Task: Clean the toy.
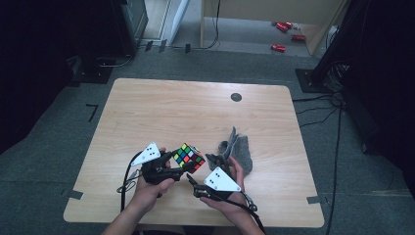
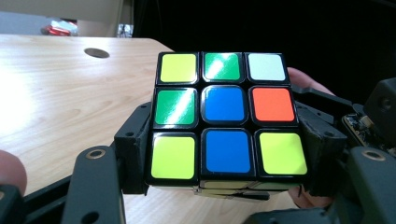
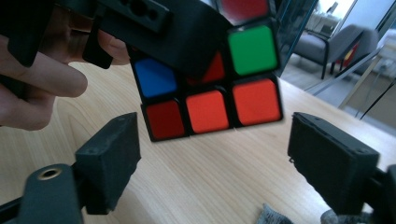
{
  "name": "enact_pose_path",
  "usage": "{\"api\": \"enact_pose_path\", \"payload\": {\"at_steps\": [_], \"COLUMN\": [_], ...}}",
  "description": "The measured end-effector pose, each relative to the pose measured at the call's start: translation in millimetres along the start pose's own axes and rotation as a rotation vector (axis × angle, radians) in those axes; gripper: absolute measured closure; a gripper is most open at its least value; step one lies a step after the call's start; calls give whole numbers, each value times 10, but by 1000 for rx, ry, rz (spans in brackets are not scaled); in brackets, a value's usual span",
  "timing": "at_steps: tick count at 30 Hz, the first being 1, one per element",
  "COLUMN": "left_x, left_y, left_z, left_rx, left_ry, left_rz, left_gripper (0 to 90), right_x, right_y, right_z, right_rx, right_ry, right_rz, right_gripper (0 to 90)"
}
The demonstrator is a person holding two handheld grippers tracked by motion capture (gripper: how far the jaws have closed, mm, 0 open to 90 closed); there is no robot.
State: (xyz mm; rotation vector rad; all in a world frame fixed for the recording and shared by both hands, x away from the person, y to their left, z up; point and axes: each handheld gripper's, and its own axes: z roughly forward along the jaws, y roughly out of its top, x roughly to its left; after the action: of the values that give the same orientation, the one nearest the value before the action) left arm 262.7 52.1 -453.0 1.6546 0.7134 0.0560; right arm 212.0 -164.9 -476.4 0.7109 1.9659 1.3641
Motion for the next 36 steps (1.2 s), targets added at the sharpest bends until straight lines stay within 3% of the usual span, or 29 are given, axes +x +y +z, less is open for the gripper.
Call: {"api": "enact_pose_path", "payload": {"at_steps": [5, 10, 20, 25, 30, 32, 36], "left_x": [-29, -6, 29, 19, 39, 63, 89], "left_y": [-13, -16, -20, -25, -25, -21, 17], "left_z": [32, 38, 50, 78, 92, 91, 51], "left_rx": [16, 30, 64, 89, 99, 97, 81], "left_ry": [-15, -24, -29, -24, -47, -71, -76], "left_rz": [-7, -16, -31, -50, -71, -86, -61], "left_gripper": [344, 344, 345, 344, 339, 301, 209], "right_x": [49, 55, 38, 77, 97, 82, 42], "right_y": [1, -4, -20, -23, -20, -16, -25], "right_z": [-15, -29, -28, -11, -24, -28, -31], "right_rx": [-22, -25, -14, -10, -6, -5, 18], "right_ry": [-36, -41, -15, -53, -59, -53, -49], "right_rz": [-52, -89, -89, -103, -131, -122, -99], "right_gripper": [283, 299, 325, 293, 342, 348, 348]}}
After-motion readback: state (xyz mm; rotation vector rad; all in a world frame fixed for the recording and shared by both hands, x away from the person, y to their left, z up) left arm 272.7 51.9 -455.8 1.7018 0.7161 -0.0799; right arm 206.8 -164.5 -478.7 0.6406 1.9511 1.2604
